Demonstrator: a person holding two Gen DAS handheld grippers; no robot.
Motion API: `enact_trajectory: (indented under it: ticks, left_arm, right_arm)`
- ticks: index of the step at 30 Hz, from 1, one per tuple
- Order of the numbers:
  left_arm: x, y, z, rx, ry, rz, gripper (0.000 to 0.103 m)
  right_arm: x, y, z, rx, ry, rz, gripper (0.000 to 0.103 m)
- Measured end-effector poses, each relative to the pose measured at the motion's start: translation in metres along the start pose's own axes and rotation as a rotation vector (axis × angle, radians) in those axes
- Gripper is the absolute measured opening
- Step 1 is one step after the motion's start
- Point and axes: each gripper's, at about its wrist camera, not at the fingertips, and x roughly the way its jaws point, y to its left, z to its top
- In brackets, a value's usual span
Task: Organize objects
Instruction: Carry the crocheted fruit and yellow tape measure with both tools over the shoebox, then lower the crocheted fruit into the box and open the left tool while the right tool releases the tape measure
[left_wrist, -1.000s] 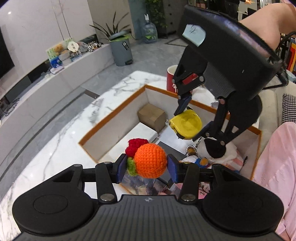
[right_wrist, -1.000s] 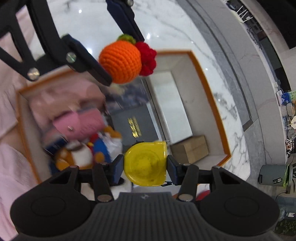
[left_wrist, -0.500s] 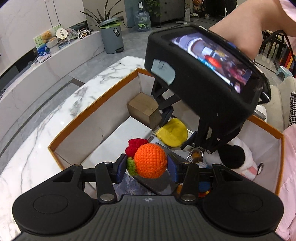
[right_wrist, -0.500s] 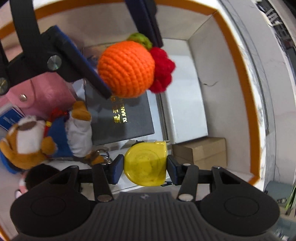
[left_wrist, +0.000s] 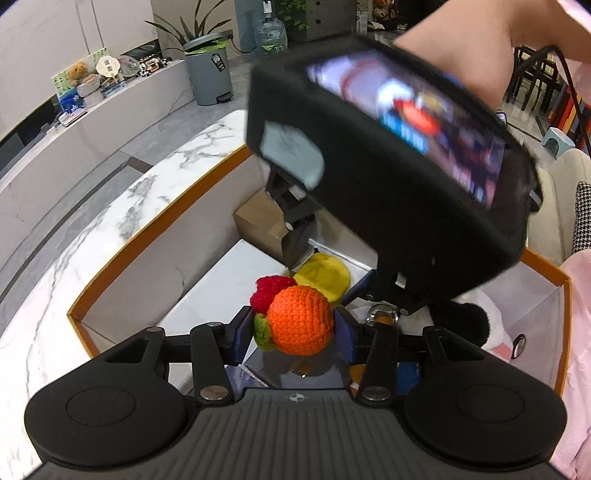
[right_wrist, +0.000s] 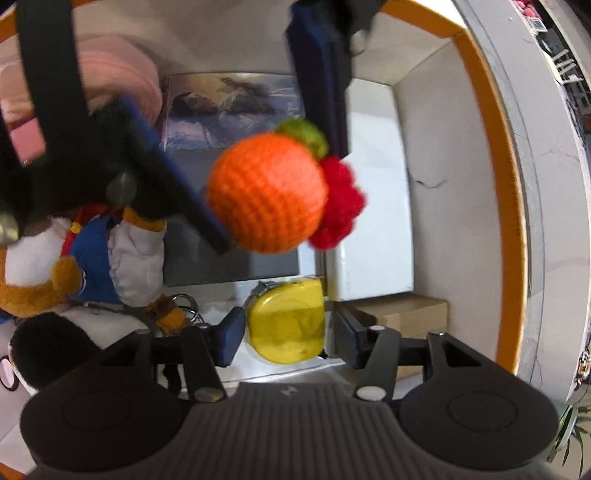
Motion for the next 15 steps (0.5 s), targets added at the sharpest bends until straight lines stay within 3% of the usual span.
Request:
enact_trajectory:
  ticks: [3, 7, 15]
  left_arm:
    - [-0.002, -0.006, 0.003, 0.022, 0.001, -0.005, 0.053]
    - [-0.004, -0.014, 0.008, 0.040, -0.009, -0.021, 0.053]
    - [0.009, -0.038, 0.019, 0.080, 0.007, -0.067, 0.053]
  right_arm:
    - [-0.016, -0.002, -0.003, 0.035, -0.026, -0.015, 0.058]
    - [-0.049, -0.005, -0.016, 0.142, -0.107, -0.083, 0.069]
    - [-0.098, -0.010, -0.050, 0.398, -0.253, -0.186, 0.069]
